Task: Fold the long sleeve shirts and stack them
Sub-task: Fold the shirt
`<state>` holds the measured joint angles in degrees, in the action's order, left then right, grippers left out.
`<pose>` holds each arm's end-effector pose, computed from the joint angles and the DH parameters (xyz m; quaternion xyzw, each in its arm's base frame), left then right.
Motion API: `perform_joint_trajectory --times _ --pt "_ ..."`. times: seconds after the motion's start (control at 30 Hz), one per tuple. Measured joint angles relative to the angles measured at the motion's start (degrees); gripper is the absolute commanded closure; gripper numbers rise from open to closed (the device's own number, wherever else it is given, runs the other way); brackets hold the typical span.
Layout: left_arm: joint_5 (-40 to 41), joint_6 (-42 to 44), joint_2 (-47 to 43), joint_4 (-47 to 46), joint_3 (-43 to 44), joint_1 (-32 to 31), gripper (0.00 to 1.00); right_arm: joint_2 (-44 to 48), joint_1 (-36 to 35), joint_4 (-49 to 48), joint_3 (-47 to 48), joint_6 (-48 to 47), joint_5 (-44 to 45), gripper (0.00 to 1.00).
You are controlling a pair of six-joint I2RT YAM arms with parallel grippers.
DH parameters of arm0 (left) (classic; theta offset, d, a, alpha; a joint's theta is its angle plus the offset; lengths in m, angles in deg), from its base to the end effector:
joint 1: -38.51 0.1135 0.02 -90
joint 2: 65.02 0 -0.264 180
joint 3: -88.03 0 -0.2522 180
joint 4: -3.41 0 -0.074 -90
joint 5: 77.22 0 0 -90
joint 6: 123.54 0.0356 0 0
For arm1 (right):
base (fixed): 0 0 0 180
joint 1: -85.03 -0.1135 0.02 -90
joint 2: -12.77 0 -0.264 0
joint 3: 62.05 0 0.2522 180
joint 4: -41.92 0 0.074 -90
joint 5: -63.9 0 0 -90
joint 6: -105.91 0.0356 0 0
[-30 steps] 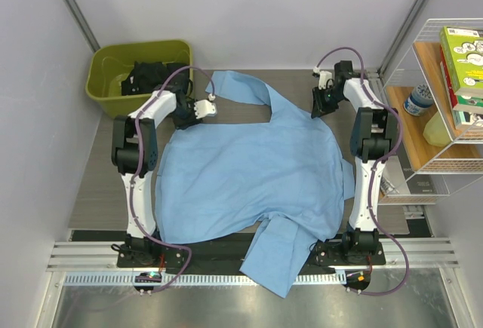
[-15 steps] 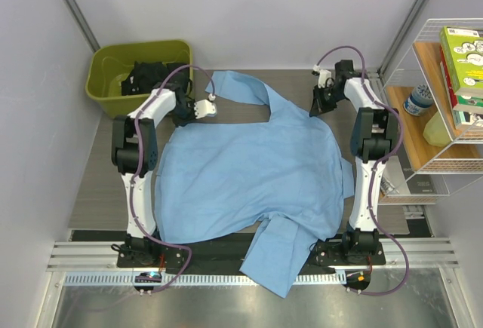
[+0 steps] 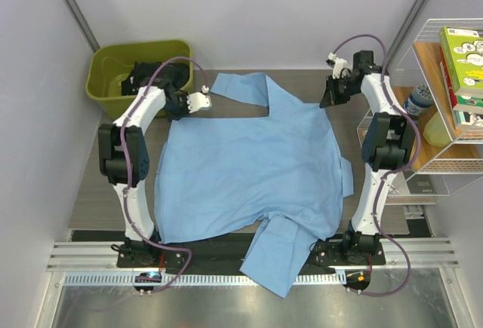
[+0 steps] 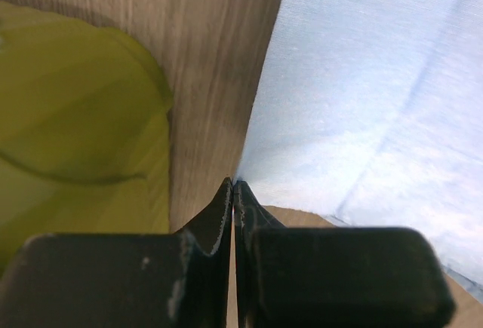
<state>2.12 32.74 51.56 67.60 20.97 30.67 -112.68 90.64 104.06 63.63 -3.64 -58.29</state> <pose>0.4260 -0.0653 0.2327 0.6031 0.7690 0.0139 0.2116 0.4739 -0.0275 0.2377 -0.1799 0.9170 0.2117 0.2862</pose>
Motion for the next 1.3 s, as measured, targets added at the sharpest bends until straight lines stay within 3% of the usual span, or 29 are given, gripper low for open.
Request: perform_joint_trajectory --times 0.3,0.6,0.87,0.93,0.97,1.03,1.07,1.1,1.3 --pt "-0.61 0.96 -7.61 0.37 -7.72 0.13 1.0 9.46 -0.02 2.4 -9.77 -3.91 -1.55 0.99" --pt "-2.08 5.2 -19.85 2.8 -19.39 0.37 1.0 21.68 -0.02 5.51 -21.99 -9.73 -1.79 0.99" --pt "-3.32 6.69 -25.46 4.63 -30.36 0.35 1.0 27.32 -0.02 7.56 -34.23 -14.99 -1.44 0.99" --pt "-3.54 6.69 -25.75 4.7 -32.68 0.24 0.95 27.61 -0.02 8.04 -36.59 -16.13 -1.29 0.98" --pt "-3.52 6.69 -25.9 4.59 -33.94 -0.04 0.86 27.63 -0.02 8.04 -37.44 -16.52 -1.16 0.94" --pt "-3.37 6.8 -26.18 4.46 -36.72 -0.46 0.82 27.61 -0.02 8.52 -39.5 -17.84 -0.7 0.82" --pt "-3.19 6.67 -26.21 4.57 -38.03 -0.72 0.74 27.61 -0.02 9.05 -39.91 -18.25 -0.48 0.78" --pt "-2.91 6.56 -26.21 4.68 -39.01 -0.9 0.72 27.58 -0.02 9.97 -40.11 -19.41 -0.2 0.68" --pt "-3.26 5.29 -26.21 7.32 -37.29 -1.16 0.58 26.38 -0.02 17.62 -35.76 -23.43 -0.13 0.62"
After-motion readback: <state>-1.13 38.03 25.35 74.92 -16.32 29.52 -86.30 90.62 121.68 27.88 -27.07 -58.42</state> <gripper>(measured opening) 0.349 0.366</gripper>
